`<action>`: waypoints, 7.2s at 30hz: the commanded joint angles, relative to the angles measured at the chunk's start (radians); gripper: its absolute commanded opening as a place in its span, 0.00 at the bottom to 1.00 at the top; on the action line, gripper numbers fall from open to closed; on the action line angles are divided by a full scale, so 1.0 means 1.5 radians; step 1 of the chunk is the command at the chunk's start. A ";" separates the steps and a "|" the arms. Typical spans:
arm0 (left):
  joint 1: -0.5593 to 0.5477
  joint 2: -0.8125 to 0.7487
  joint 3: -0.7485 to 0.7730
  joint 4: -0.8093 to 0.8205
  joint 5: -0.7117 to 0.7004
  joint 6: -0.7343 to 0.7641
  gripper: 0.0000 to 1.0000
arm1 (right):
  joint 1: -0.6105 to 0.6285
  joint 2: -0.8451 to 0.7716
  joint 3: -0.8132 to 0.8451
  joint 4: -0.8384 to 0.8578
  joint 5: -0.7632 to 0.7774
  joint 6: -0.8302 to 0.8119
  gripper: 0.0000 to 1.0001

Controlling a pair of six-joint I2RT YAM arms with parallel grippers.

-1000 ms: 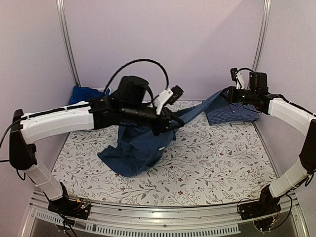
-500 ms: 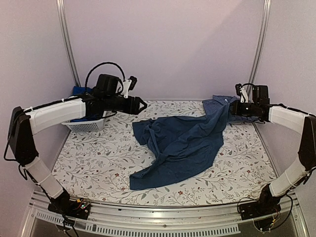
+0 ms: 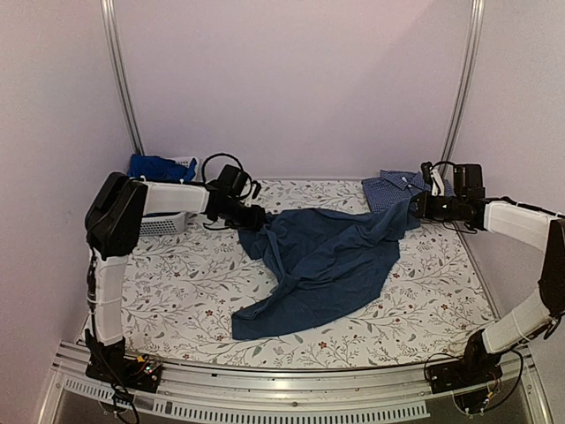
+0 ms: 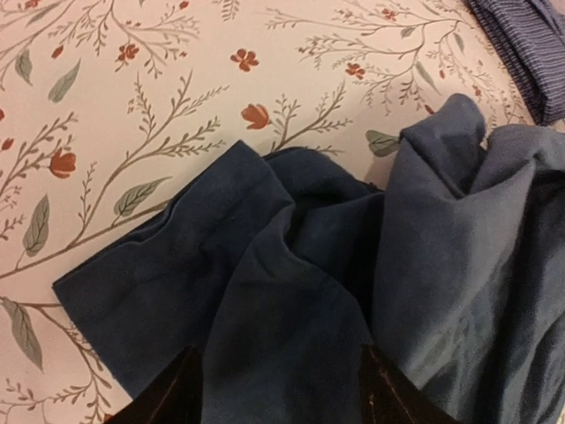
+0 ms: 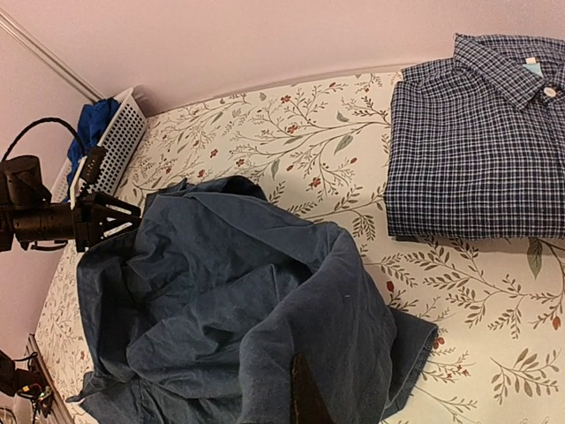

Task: Fold and stack the mixed laundry pile
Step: Adjust the crumpled T-shirt at the center of the board, then pick up the crumpled T-shirt from the center of the board, then flatten out the crumpled T-shirt at the center of the board, then move the flattened T-shirt to the center of the board.

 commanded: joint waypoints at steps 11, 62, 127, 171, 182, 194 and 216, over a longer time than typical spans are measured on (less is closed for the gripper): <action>-0.219 -0.181 -0.361 -0.081 -0.094 -0.099 0.14 | 0.002 -0.001 0.042 -0.013 -0.021 -0.005 0.00; -0.024 -0.454 -0.265 0.001 -0.003 -0.045 0.00 | -0.132 -0.132 0.134 -0.035 -0.143 0.033 0.00; 0.035 -0.488 -0.287 0.030 0.007 -0.175 0.00 | -0.035 -0.284 0.000 -0.103 -0.163 0.071 0.00; -0.127 -0.635 -0.057 -0.018 -0.478 -0.125 0.00 | -0.075 -0.100 0.493 -0.103 -0.007 0.074 0.00; 0.125 -0.340 -0.125 0.076 -0.263 -0.188 0.12 | -0.026 0.302 0.560 -0.025 -0.093 0.042 0.30; 0.126 -0.295 -0.094 0.023 -0.216 -0.116 0.99 | -0.019 0.394 0.617 -0.150 0.023 -0.021 0.99; 0.093 -0.092 -0.170 0.006 -0.098 -0.119 0.87 | 0.087 0.289 0.124 0.011 -0.080 -0.003 0.94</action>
